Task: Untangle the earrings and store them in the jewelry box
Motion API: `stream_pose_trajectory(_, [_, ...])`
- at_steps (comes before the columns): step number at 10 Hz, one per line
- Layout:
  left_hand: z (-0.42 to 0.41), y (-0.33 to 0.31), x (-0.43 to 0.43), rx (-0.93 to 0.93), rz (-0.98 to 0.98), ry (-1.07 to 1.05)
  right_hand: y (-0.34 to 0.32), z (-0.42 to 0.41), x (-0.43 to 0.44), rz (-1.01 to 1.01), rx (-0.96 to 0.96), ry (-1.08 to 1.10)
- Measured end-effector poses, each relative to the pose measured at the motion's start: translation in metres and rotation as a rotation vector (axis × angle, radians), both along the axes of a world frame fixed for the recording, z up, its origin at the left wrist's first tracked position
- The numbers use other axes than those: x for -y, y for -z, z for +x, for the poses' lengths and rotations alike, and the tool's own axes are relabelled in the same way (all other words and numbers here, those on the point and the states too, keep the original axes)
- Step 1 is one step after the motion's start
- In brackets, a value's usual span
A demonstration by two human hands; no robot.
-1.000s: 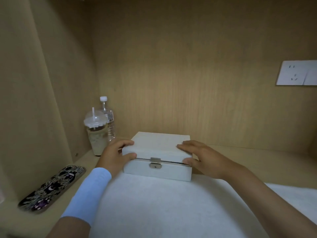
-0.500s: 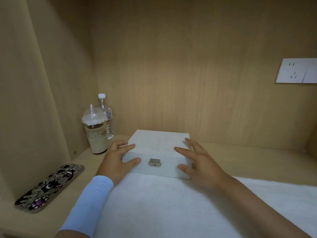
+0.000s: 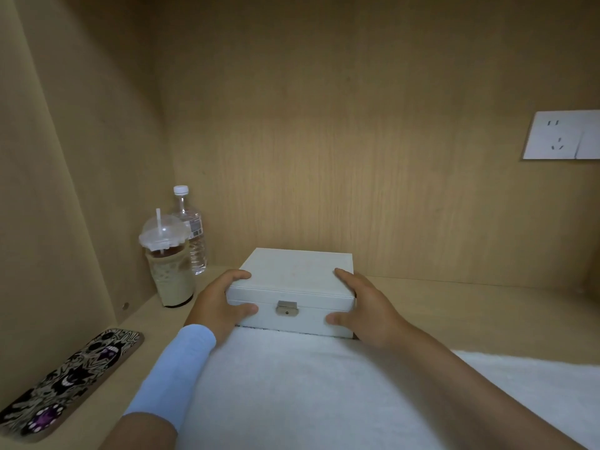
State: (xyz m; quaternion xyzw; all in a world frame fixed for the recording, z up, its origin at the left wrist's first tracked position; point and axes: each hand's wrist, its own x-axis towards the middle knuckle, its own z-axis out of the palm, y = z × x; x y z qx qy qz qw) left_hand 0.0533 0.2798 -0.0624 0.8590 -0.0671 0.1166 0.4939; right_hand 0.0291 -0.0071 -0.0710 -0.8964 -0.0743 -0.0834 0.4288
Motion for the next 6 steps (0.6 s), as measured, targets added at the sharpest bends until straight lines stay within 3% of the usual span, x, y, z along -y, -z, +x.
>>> stream_pose_trajectory(4, [0.039, 0.003, 0.013, 0.029, 0.0, -0.032, 0.01, 0.048, 0.008, -0.008, 0.026, -0.03])
stream_pose_trajectory(6, [0.04, -0.001, 0.014, 0.036, 0.1, -0.027, -0.001, 0.039, 0.011, -0.022, -0.011, -0.041])
